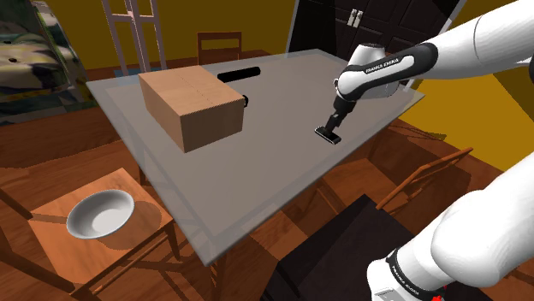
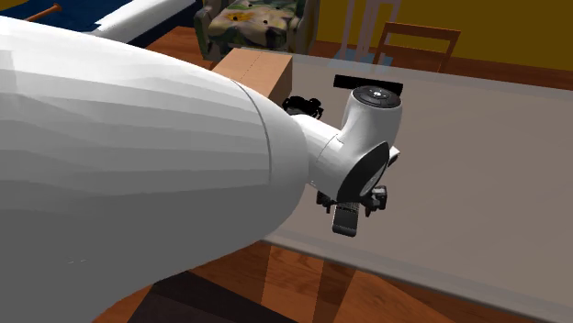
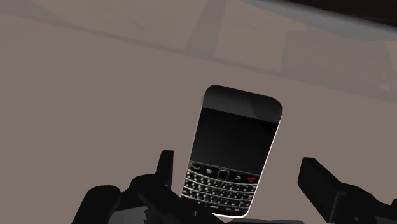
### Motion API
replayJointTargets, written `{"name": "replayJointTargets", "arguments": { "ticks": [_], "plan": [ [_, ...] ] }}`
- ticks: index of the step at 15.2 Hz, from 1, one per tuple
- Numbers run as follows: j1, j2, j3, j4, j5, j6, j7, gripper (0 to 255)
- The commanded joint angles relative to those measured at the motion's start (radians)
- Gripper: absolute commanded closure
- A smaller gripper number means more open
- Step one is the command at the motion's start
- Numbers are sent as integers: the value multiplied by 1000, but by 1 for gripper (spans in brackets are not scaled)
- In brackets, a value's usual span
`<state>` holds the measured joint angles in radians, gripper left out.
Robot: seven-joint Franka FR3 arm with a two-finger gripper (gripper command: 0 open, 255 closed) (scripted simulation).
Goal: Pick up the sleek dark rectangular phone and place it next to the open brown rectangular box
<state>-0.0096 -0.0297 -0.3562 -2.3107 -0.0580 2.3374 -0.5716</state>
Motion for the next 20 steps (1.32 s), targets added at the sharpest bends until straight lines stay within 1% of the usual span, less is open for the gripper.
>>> {"name": "replayJointTargets", "arguments": {
  "ticks": [1, 5, 12, 13, 20],
  "plan": [
    [-1, 22, -2, -7, 9, 28, -8, 0],
    [-2, 59, -2, -21, 26, 76, -21, 0],
    [-2, 59, -2, -20, 26, 76, -21, 0],
    [-2, 59, -2, -20, 26, 76, -21, 255],
    [-2, 59, -2, -21, 26, 77, -21, 255]
  ]
}}
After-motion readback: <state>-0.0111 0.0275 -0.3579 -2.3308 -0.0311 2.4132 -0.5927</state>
